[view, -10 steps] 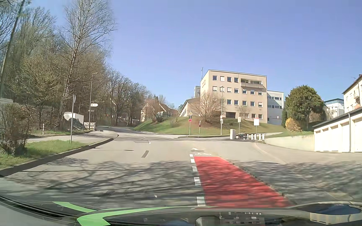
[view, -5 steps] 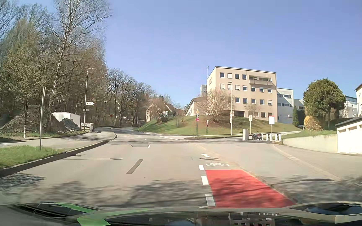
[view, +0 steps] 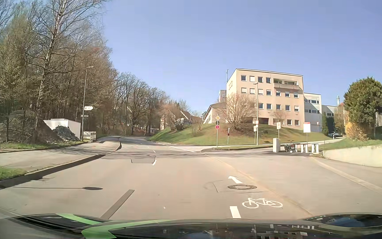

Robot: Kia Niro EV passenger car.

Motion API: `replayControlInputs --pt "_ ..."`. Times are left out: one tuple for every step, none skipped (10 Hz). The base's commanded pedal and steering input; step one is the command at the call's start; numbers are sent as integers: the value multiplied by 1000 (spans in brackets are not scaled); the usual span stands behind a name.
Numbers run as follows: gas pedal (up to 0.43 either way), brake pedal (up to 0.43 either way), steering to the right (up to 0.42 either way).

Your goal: Follow the waypoints while adhering to traffic rules and regulations

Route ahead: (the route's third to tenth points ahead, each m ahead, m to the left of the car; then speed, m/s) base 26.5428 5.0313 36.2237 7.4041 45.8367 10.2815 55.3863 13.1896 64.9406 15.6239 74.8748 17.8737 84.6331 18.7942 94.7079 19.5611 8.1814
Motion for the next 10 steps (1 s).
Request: replayControlInputs --pt "358 0 -35" --pt "358 0 -38" --pt "358 0 -40" --pt "358 0 -40" --pt "358 0 -41" --pt "358 0 -41" --pt "358 0 -41" --pt "370 0 -41" --pt "370 0 -41" --pt "370 0 -41"
